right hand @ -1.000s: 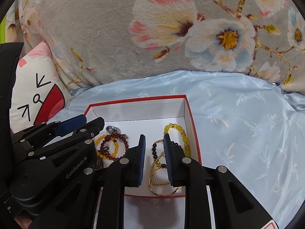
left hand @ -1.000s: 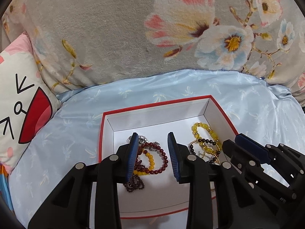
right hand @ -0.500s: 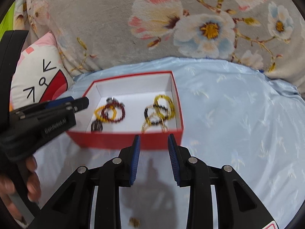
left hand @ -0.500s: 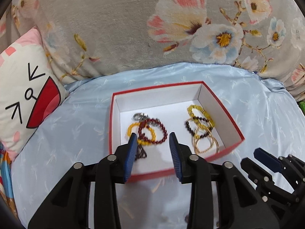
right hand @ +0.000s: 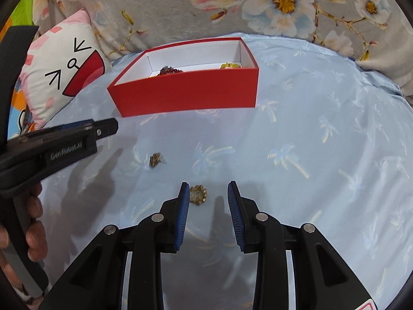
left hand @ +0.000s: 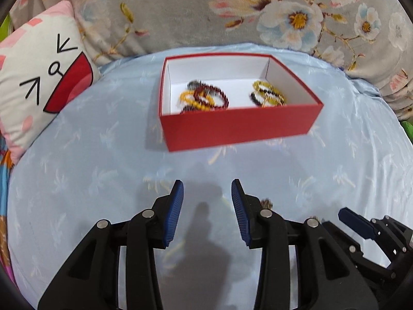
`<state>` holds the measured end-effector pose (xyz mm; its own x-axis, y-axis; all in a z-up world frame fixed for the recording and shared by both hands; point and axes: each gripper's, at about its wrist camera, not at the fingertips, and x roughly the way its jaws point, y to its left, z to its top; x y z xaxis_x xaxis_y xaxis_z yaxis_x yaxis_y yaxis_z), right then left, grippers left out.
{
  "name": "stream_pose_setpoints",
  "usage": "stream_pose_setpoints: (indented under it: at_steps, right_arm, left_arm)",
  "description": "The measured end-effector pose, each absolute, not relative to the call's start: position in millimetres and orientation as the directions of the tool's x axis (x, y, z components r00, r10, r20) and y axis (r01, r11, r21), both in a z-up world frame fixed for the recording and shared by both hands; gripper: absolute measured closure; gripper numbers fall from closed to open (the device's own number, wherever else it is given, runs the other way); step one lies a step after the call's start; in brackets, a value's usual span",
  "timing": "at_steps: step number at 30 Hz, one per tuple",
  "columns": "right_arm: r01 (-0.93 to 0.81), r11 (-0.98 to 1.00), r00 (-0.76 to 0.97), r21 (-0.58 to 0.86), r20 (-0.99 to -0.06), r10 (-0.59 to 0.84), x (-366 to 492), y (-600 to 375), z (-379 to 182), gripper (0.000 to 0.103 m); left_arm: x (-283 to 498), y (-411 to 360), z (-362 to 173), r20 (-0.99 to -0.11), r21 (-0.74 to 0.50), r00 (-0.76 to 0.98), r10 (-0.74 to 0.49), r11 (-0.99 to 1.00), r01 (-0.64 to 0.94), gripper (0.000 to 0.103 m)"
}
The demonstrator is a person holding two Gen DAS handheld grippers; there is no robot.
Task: Organize jewelry
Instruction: 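Withdraw both open tools from the box toward the two small charms, then grasp the gold flower charm with right tool while left grasps the dark beaded charm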
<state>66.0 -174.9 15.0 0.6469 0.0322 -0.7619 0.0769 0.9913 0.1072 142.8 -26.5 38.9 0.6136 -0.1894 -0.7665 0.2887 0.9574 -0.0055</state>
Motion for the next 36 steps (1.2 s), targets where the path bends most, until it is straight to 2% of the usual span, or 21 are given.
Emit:
stream_pose_setpoints:
  at_steps: [13, 17, 32, 36]
  right_arm:
    - [0.083, 0.985, 0.633, 0.150, -0.772, 0.064, 73.9, -171.8, -2.3, 0.072]
    - [0.090, 0.987, 0.633, 0.134, -0.773, 0.047, 75.1, -171.6, -2.9, 0.087]
    - [0.141, 0.973, 0.639, 0.182, -0.768, 0.051, 64.3, -193.6, -0.4, 0.087]
    - [0.141, 0.972, 0.641, 0.186, -0.766, 0.054, 65.2, -193.4, 0.0, 0.087]
  left_arm:
    - [127.3, -23.1, 19.8, -0.791, -0.040, 0.579, -0.196, 0.962, 0.271, 0.066]
    - [127.7, -28.7, 19.2, -0.791, -0.047, 0.574, -0.211, 0.957, 0.286, 0.066]
    - [143.6, -66.5, 12.6, -0.782, -0.070, 0.563, -0.268, 0.935, 0.348, 0.067]
    - [146.0, -69.5, 12.6, -0.781, -0.076, 0.559, -0.281, 0.930, 0.361, 0.072]
